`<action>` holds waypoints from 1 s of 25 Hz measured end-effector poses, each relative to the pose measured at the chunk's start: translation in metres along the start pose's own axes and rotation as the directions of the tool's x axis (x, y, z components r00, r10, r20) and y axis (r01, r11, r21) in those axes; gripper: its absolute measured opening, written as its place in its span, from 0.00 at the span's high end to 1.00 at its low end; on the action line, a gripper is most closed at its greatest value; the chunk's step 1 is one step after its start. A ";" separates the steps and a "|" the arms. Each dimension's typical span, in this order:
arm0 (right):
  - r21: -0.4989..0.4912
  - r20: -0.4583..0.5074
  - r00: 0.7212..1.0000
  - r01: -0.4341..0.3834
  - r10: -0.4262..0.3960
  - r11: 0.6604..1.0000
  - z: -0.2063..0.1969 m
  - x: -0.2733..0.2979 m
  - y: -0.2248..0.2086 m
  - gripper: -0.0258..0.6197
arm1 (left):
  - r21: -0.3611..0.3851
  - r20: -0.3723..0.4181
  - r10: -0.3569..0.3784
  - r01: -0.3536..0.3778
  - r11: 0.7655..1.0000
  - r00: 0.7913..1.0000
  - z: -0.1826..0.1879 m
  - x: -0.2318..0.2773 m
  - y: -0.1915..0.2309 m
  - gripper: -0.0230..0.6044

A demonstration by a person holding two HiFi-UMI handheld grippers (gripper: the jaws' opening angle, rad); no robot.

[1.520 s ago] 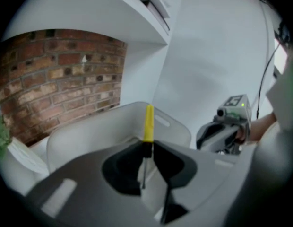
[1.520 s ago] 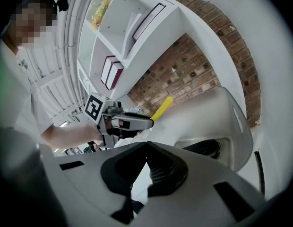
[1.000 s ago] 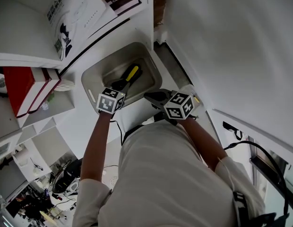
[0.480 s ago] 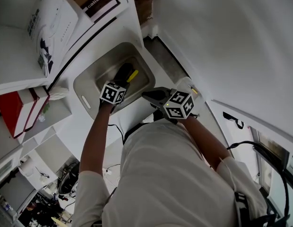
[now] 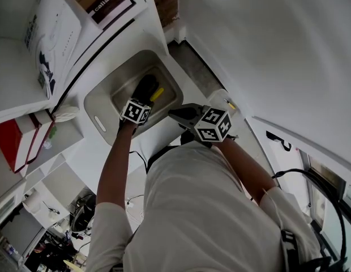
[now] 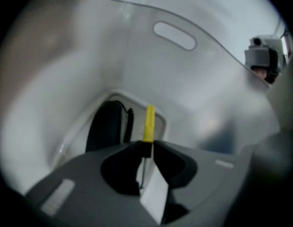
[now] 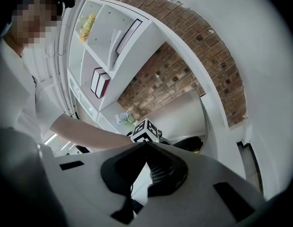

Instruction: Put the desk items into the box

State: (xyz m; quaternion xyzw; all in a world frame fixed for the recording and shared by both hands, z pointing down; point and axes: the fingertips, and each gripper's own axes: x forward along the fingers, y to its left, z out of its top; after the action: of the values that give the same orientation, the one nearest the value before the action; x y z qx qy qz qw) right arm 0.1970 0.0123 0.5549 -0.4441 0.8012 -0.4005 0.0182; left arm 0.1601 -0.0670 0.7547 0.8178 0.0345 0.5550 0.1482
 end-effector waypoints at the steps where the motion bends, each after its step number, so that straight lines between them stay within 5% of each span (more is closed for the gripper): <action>1: 0.000 -0.003 1.000 -0.001 0.001 1.000 -0.001 0.000 0.000 0.96 | 0.001 0.000 0.001 -0.001 1.000 1.000 -0.001 0.000 0.000 0.84; 6: -0.007 -0.008 1.000 -0.007 0.007 1.000 -0.001 0.002 0.002 0.96 | -0.020 0.017 -0.006 0.006 1.000 1.000 0.001 -0.005 0.002 0.75; 12: -0.024 -0.021 1.000 -0.022 0.021 0.999 0.000 0.003 0.006 0.96 | 0.006 0.020 0.030 -0.030 1.000 0.999 -0.001 -0.014 0.003 0.75; 18: -0.047 -0.049 0.998 -0.047 0.045 0.998 -0.001 0.009 0.010 0.96 | -0.027 0.121 0.083 -0.081 0.996 0.989 0.016 -0.046 0.010 0.75; 25: -0.074 -0.089 0.994 -0.074 0.067 0.995 -0.006 0.017 0.014 0.96 | 0.044 0.203 0.165 -0.178 0.983 0.965 0.026 -0.088 0.007 0.79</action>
State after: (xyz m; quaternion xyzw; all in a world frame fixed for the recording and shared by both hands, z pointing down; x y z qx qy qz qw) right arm 0.1749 0.0078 0.5549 -0.3982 0.8313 -0.3873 -0.0196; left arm 0.1501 -0.0981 0.6690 0.8732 -0.0342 0.4801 0.0768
